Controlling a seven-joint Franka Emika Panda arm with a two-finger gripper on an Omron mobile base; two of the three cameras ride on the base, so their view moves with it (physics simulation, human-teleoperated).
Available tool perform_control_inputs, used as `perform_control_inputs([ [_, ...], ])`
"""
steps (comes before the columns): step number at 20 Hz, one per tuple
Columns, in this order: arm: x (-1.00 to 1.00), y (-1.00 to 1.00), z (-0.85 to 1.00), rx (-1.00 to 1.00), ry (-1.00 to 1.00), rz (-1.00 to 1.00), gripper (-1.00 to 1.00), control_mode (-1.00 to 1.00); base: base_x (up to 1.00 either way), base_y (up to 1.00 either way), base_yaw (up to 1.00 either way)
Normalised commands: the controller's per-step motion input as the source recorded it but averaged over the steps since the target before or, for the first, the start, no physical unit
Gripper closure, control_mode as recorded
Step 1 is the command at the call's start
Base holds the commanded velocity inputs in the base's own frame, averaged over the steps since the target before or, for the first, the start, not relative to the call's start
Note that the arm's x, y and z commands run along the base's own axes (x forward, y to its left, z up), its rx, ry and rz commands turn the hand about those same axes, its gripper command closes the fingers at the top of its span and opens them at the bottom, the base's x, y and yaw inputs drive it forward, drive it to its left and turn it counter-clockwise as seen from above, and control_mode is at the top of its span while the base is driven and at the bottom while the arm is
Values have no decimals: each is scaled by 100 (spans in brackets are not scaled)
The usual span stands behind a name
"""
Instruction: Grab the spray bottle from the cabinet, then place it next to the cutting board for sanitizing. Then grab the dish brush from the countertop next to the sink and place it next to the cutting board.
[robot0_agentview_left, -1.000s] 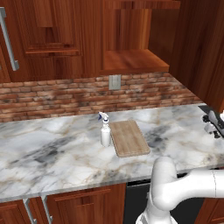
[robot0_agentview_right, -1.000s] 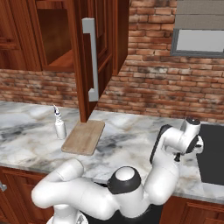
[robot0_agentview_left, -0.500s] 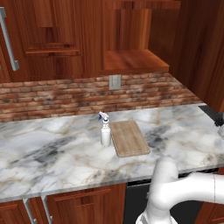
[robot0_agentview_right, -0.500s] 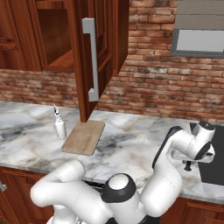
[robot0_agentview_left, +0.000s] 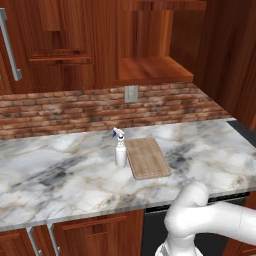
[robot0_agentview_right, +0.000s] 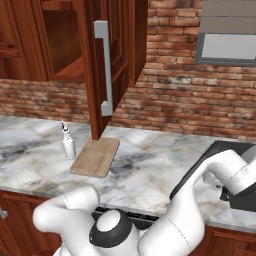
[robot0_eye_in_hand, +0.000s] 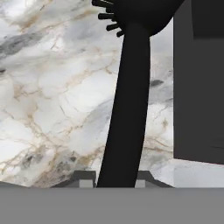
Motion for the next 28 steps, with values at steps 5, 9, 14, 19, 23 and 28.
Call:
perform_control_inputs([
  [5, -99, 53, 95, 13, -34, 1, 100, -100, 0, 0, 0],
  [9, -87, 95, 85, 11, -35, 4, 100, -100, 0, 0, 0],
  [14, -75, 85, 67, 14, -36, 2, 100, -100, 0, 0, 0],
  [19, -58, 100, 67, 5, -37, -1, 100, -100, 0, 0, 0],
  [23, -40, 100, 82, -6, -38, -5, 100, -100, 0, 0, 0],
  [28, -32, 100, 78, -10, -31, -4, 100, -100, 0, 0, 0],
])
